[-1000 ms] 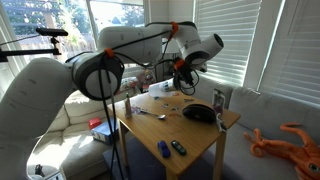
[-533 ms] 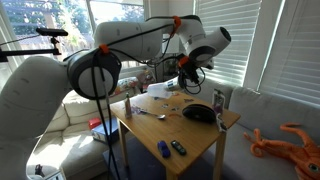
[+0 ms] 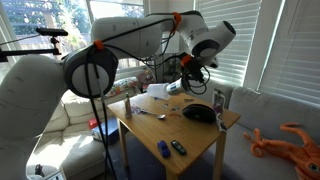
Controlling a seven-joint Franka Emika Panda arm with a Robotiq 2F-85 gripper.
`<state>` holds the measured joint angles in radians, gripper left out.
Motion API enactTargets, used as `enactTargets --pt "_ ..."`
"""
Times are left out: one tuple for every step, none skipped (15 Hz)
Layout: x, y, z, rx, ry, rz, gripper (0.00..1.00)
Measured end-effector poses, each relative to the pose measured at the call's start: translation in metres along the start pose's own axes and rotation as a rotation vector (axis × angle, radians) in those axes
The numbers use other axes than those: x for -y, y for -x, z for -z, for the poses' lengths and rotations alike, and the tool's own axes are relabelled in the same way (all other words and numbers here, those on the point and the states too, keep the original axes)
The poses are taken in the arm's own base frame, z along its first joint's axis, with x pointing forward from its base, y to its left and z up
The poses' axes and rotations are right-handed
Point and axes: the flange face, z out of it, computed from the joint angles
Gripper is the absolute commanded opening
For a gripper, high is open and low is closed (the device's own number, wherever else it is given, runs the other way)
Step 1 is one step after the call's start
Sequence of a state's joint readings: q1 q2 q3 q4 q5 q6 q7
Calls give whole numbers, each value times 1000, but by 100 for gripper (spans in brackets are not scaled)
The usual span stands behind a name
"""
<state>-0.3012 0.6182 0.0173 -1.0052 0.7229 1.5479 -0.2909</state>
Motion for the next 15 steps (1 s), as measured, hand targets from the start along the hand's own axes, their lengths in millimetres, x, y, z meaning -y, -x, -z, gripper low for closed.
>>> enactTargets --pt "3 3 2 21 38 12 1" --pt "7 5 4 43 79 27 1" --pt "13 6 4 63 118 44 1" --pt "19 7 5 81 157 66 1" --pt "26 7 3 94 195 94 1" --pt "33 6 2 105 232 127 1" --pt "40 5 -2 117 264 163 1" --pt "46 3 -5 127 296 201 1" --pt "51 1 -9 130 327 240 1" --pt "56 -3 -13 117 356 282 1" --pt "60 -8 -15 93 383 323 1" --pt "63 -14 -18 60 408 364 1" --pt "65 -19 -20 25 428 401 1" --pt "66 -24 -22 -9 442 431 1" --pt "66 -28 -25 -33 451 450 1"
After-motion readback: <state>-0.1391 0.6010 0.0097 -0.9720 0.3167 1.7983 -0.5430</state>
